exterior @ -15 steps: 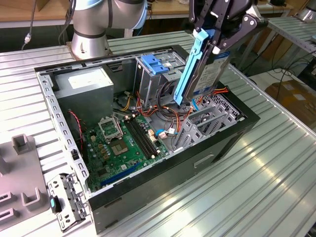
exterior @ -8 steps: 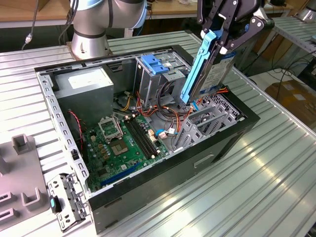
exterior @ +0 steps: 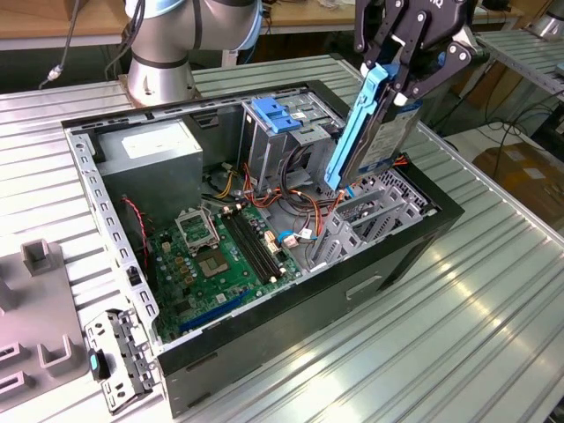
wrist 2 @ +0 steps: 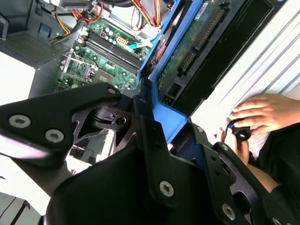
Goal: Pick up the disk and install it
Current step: 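Insert the disk into the insertion slot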
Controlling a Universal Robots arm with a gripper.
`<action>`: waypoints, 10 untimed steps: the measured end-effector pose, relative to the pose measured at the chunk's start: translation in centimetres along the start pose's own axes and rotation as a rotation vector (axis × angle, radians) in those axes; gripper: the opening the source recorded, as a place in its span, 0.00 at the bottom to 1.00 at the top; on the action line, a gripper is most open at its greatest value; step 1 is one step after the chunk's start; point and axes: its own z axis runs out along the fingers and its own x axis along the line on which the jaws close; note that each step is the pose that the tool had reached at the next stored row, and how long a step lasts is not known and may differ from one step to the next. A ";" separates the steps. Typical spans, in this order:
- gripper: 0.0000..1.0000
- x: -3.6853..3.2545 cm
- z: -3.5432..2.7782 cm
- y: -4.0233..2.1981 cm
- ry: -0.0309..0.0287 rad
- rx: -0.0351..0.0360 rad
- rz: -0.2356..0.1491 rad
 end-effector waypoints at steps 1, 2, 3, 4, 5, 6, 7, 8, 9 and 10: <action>0.37 0.24 0.14 -0.02 -0.0002 0.0000 0.000; 0.37 0.38 0.20 -0.04 -0.0002 0.0000 0.000; 0.37 0.62 0.36 -0.11 -0.0002 0.0001 0.001; 0.37 0.72 0.55 -0.29 -0.0005 0.0001 0.001; 0.37 0.74 0.67 -0.44 -0.0002 0.0000 0.001; 0.37 0.76 0.84 -0.66 -0.0001 0.0001 0.001; 0.37 0.78 0.99 -0.83 -0.0001 0.0000 0.001; 0.37 0.84 1.17 -1.03 0.0000 0.0001 0.001; 0.37 0.91 1.27 -1.15 0.0000 0.0000 0.001; 0.37 0.98 1.35 -1.23 0.0001 0.0000 0.002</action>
